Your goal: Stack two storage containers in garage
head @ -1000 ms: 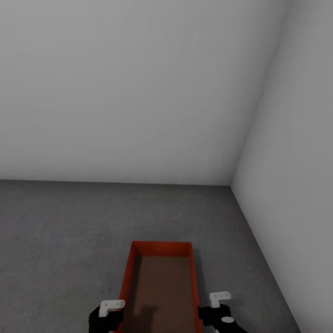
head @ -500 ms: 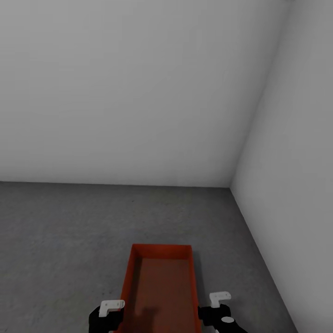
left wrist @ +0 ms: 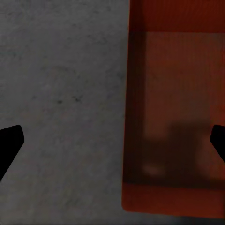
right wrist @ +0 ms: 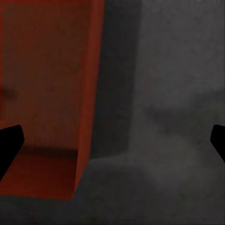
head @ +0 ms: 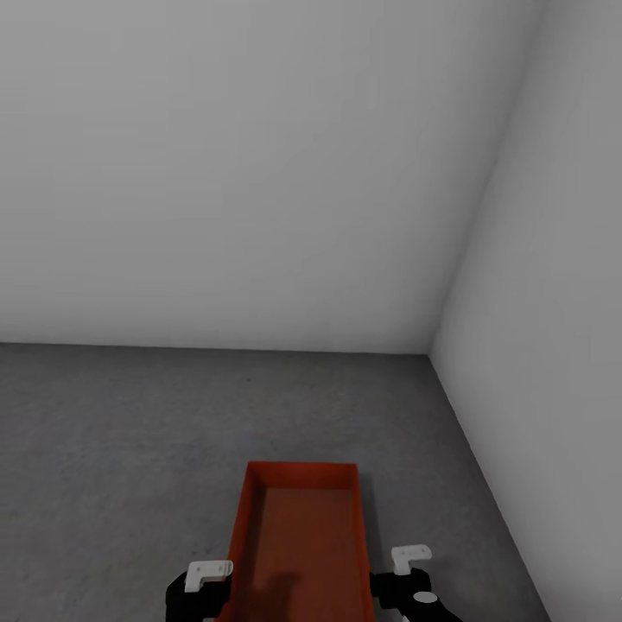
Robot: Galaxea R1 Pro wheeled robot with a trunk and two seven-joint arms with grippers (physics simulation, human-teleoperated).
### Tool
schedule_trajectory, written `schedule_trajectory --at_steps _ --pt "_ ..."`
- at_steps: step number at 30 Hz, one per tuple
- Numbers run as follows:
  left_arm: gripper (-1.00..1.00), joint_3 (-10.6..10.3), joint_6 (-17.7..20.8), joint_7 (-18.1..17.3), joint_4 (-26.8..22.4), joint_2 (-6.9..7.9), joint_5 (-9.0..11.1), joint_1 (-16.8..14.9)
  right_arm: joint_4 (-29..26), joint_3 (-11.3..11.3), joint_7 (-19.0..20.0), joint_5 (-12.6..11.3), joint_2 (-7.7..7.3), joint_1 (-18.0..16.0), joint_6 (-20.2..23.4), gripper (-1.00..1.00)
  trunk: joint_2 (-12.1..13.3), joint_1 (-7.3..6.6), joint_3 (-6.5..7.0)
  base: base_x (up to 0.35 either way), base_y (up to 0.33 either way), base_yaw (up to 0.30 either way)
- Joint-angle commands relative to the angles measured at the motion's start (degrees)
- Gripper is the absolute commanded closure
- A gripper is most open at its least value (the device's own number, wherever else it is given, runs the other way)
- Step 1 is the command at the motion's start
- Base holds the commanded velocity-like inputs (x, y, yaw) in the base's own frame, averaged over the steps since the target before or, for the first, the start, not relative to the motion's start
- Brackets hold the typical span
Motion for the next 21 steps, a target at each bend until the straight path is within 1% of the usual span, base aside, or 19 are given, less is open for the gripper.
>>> schedule_trajectory --at_steps 1,13,15,17,21 --pt "-1.0 -0.18 -0.16 0.33 0.04 0.01 -0.01 -0.03 0.06 0.44 -0.39 0.12 -0.01 -0.03 -0.09 -1.0 0.4 -0.23 0.14 0.0 0.0 0.0" --pt "-1.0 -0.18 -0.21 0.33 0.06 -0.02 -0.01 -0.03 0.06 0.44 -0.39 0.12 -0.01 -0.03 -0.09 -1.0 5.21 -2.87 2.3 0.0 0.0 0.0" --pt "-1.0 -0.18 -0.23 0.33 0.04 -0.01 -0.01 -0.03 0.04 0.44 -0.39 0.13 -0.01 -0.03 -0.09 -1.0 5.21 -2.87 2.3 0.0 0.0 0.0" --pt "-1.0 -0.18 -0.22 0.33 0.06 -0.01 -0.01 -0.03 0.06 0.43 -0.39 0.12 -0.01 -0.03 -0.09 -1.0 6.01 -3.31 2.66 0.0 0.0 0.0" --pt "-1.0 -0.18 -0.23 0.33 0.08 -0.02 -0.01 -0.03 0.04 0.43 -0.39 0.12 -0.01 -0.03 -0.09 -1.0 6.01 -3.31 2.66 0.0 0.0 0.0"
